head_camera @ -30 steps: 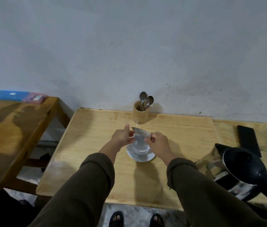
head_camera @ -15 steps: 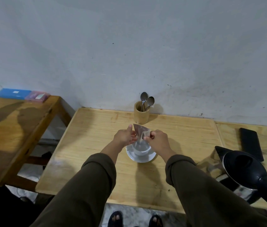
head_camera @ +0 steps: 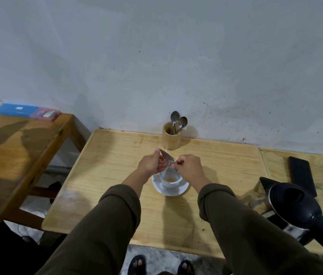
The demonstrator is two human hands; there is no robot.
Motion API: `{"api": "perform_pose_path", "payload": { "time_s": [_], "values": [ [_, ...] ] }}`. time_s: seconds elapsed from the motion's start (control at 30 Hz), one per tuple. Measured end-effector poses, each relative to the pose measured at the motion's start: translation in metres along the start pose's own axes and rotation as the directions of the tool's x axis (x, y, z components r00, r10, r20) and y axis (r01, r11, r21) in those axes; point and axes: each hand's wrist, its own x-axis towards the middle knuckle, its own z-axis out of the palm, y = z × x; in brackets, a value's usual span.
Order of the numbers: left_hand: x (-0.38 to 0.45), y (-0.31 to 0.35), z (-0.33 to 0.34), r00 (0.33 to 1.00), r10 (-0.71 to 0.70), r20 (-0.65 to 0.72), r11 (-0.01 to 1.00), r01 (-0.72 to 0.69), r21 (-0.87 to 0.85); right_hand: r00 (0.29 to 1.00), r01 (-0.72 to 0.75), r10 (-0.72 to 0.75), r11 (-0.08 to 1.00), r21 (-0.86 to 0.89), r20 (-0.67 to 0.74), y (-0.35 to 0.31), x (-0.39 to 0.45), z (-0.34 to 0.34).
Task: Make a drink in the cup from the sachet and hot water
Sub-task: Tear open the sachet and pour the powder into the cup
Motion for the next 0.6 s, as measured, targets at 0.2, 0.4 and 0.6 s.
{"api": "perform_pose_path", "payload": {
  "time_s": [0.2, 0.4, 0.6],
  "values": [
    [-0.0004, 0.0017, -0.0024, 1.0, 0.006, 0.019, 1.0, -0.005, -0.012, 0.997, 0.069, -0.068, 0.997, -0.025, 0.021, -0.0028, -0.0024, -0.0013],
    [-0.0028, 0.0037, -0.0026, 0.999, 0.024, 0.029, 1.0, -0.023, -0.006, 1.0, 0.0, 0.001, 0.998, -0.061, 0.011, -0.0039, -0.0015, 0.0029],
    [-0.0014, 0.0001, -0.0073, 0.999, 0.031, 0.041, 1.0, -0.031, 0.001, 0.999, -0.047, 0.048, 0.998, -0.049, 0.019, -0.0064, 0.0001, 0.0012]
  ]
}}
